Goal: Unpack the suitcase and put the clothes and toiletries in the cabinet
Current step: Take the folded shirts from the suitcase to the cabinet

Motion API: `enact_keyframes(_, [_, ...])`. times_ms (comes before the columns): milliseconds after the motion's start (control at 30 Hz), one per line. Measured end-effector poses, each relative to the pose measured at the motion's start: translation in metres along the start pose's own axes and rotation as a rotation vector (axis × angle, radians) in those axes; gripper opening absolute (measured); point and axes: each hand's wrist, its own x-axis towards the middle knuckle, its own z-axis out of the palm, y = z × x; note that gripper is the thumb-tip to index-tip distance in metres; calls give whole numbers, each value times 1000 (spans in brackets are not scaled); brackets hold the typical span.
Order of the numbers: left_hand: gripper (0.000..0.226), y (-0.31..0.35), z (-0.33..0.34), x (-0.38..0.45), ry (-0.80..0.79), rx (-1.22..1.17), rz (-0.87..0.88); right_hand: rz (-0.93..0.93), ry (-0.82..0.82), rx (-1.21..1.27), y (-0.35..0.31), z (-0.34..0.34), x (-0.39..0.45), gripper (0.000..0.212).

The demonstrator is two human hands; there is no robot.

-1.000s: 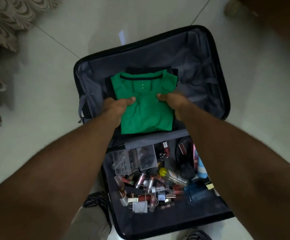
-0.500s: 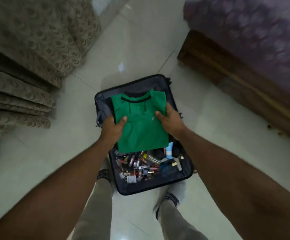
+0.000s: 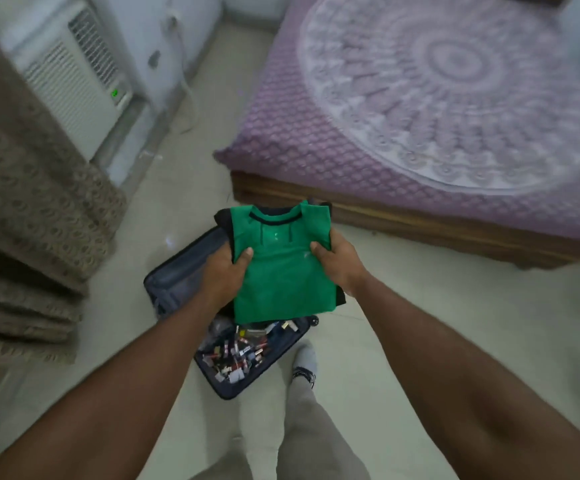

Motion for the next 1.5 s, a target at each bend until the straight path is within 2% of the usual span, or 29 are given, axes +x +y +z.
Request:
enact_keyframes(200, [32,65,48,-117,-278,74,190,54,286,94,30,-74,-188,36])
enact_keyframes(367, [33,114,126,-218,-517,194,372,98,550,141,85,-137,-342,31])
enact_keyframes(533, [35,155,237,-342,-773,212,564,163,820,239,158,-204,-500,30])
enact_keyframes(733, [37,182,394,-529,-1062,213,698,266,1108,335,268,-285,-703,25])
enact_keyframes(833, [34,188,469,-627,-1187,186,702,318,1215,387,315,-323,-804,22])
enact_keyframes(933, [31,197,538,-724,-1297,159,701,353,1337,383,359,-358,-901,29])
enact_keyframes(1000, [30,206,577,-783,-1365,137,710,368,1399,408,381,-379,-958,24])
enact_keyframes(1267, [33,259,731,-973,-1594,95,816,352,1643,465,461,-488,-1130,18])
enact_keyframes(1400, [28,294,826,-1037,-1631,84,930,357,1719,408,497,-567,-1187,15])
enact_keyframes(1500, [33,327,890,-1081,-1652,52,920,314,1778,406,516,-629,-1221,14])
